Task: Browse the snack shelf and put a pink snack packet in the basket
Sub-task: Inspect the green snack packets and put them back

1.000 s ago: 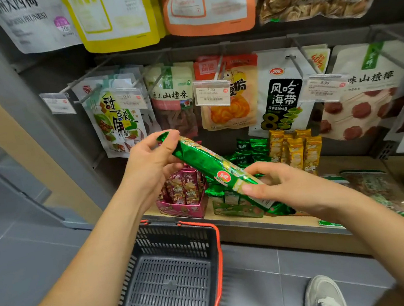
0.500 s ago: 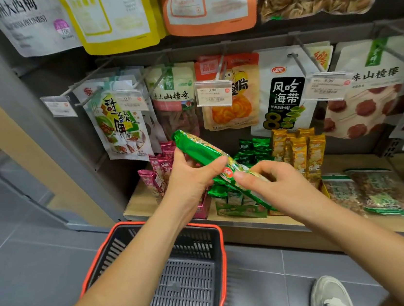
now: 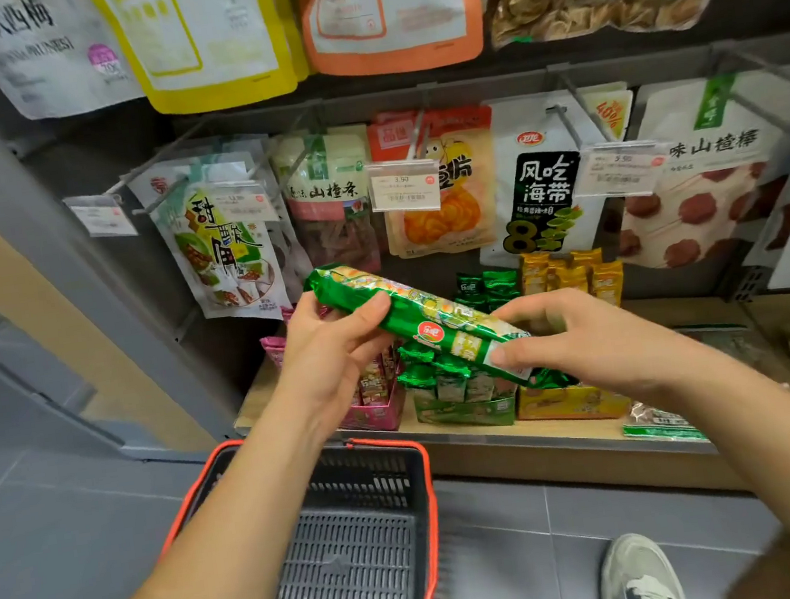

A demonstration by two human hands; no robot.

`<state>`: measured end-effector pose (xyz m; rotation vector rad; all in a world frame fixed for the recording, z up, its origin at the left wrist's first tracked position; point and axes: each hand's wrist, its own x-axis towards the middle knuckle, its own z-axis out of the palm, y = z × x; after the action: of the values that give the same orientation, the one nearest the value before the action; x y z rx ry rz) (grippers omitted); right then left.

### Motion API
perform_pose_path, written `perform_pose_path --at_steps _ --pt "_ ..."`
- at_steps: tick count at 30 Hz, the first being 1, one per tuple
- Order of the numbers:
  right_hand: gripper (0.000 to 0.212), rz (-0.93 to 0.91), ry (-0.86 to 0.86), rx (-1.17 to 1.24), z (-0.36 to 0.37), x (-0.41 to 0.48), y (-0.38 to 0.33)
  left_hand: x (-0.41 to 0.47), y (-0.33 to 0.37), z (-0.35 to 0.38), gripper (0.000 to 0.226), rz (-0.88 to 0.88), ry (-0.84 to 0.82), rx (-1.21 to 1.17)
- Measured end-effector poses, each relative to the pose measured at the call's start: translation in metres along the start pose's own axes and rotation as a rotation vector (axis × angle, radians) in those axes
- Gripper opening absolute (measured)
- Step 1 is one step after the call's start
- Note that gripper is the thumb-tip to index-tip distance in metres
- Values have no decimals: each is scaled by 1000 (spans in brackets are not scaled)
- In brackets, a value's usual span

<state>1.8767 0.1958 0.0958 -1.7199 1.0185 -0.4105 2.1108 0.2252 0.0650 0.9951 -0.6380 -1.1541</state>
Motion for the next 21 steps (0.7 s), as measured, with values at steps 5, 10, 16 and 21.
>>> perform_pose_path --at_steps 5,10,16,21 --pt "59 -3 -127 433 -20 -4 3 6 9 -13 63 11 -5 -43" --pt "48 3 -5 666 -25 -2 8 9 19 -28 47 -44 -126 93" --pt "33 18 243 656 -22 4 8 8 23 -38 17 -10 -195 647" --pt "33 -194 471 130 -5 11 5 10 -1 -37 34 129 -330 1402"
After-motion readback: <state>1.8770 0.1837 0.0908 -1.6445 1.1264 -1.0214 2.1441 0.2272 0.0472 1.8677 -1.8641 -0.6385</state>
